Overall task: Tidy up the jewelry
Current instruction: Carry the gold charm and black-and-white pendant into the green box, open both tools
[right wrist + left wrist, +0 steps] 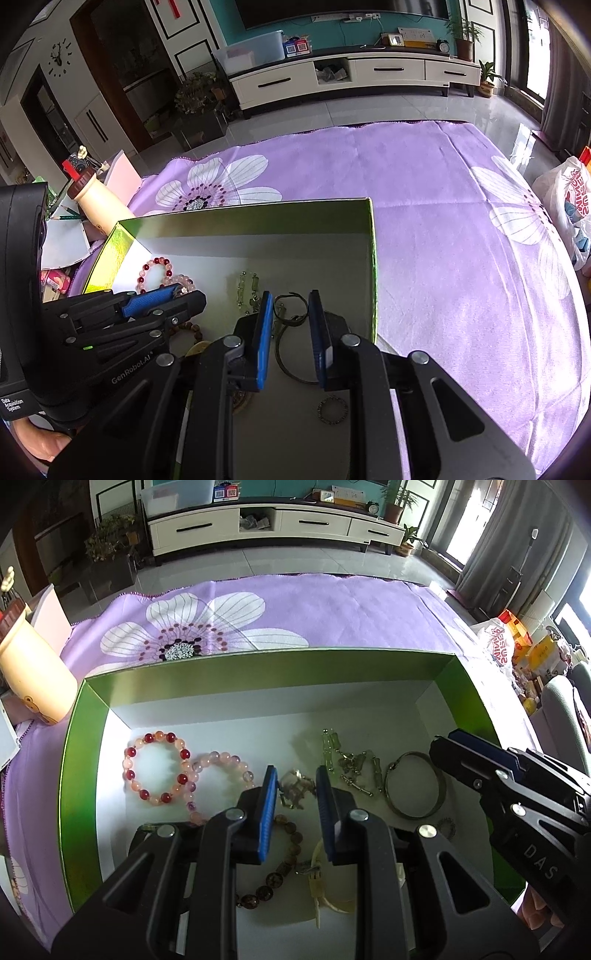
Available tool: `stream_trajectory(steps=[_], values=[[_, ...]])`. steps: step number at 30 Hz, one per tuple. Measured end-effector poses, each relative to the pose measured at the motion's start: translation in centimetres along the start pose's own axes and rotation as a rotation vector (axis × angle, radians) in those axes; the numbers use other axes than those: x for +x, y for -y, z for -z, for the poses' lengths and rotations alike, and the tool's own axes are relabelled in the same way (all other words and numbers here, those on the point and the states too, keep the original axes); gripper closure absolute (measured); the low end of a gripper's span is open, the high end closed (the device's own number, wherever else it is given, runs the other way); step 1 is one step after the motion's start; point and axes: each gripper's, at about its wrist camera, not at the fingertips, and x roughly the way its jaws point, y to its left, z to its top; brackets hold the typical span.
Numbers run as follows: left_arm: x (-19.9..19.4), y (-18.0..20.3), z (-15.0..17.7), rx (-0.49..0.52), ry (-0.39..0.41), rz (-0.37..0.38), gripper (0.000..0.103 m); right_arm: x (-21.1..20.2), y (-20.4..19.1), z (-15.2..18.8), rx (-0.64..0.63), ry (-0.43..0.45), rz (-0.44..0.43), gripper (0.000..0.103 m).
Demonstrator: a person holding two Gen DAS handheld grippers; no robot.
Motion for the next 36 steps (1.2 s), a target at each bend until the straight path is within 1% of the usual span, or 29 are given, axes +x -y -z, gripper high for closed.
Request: stream_trajectory(steps=[19, 25, 27, 36], values=[[0.24, -0.15, -0.06, -0.006, -0.009, -0.005, 0.082, 0.64, -0.64, -0.39, -0.034, -0.030, 0.036, 0.084], [0.11, -0.08, -0.02, -0.006, -0.005, -0.007, 0.082, 0.72, -0.72, -0.39, -0.037, -0.036, 0.031, 0.083], [0.07, -0.11, -0.02, -0.010, -0.005, -0.006, 0.080, 0.79, -0.76, -0.42, -0.036, -0.038, 0.033, 0.083], [-0.16, -0.10, -0.02, -0.017, 0.007, -0.008, 0.066, 0.98, -0.92, -0.42, -0.033, -0.037, 0.042, 0.083]])
